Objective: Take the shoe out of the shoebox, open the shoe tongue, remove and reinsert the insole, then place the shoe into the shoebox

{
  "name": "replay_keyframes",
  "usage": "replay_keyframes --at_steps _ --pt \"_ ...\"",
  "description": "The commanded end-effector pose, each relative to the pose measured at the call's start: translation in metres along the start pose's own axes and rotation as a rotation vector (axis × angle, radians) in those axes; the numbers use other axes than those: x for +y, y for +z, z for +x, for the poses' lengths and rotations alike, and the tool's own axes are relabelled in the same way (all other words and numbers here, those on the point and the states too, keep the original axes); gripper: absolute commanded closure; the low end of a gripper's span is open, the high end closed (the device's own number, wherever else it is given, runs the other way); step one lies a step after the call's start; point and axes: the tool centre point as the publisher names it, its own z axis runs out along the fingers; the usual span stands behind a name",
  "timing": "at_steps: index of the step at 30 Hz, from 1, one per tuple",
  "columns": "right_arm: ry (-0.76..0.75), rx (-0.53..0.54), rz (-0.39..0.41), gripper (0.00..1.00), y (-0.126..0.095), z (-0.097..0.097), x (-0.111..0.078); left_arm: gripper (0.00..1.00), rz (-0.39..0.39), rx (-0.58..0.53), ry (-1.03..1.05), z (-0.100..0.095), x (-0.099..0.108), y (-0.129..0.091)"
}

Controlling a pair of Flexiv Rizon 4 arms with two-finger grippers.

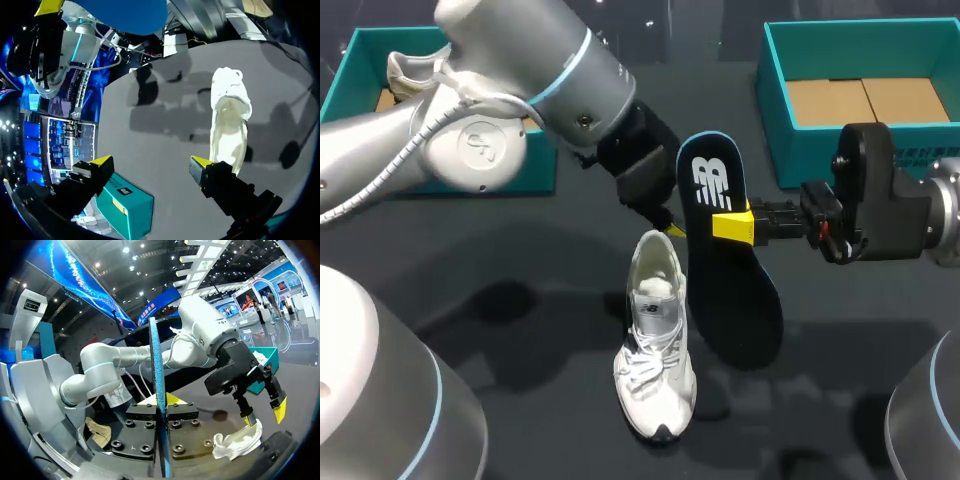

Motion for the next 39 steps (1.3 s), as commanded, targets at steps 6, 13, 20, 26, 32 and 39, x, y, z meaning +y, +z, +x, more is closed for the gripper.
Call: replay_keyframes --at_steps 6,13,20,26,32,39 --pt "0.001 -0.003 -0.001 1.0 0.002 0.001 -0.001 0.0 0.035 -0.227 0.03 0.012 -0.005 -0.019" --pt "0.001 -0.003 -0.001 1.0 0.002 0.001 -0.001 0.0 -0.008 -0.416 0.047 0.008 -0.005 -0.025" --pt "0.001 -0.003 -0.001 1.0 0.002 0.001 -0.001 0.0 -0.047 -0.593 0.164 -0.017 -0.008 -0.042" --pt "0.001 -0.003 -0.001 1.0 0.002 0.001 -0.001 0.0 -0.052 -0.675 0.207 -0.024 -0.01 -0.054" --pt "0.001 -0.003 -0.001 1.0 0.002 0.001 -0.001 0.0 -0.052 -0.675 0.207 -0.024 -0.01 -0.054" --pt "0.035 0.006 -0.014 1.0 -0.005 -0.007 0.004 0.0 -0.1 -0.709 0.221 -0.028 -0.003 -0.068"
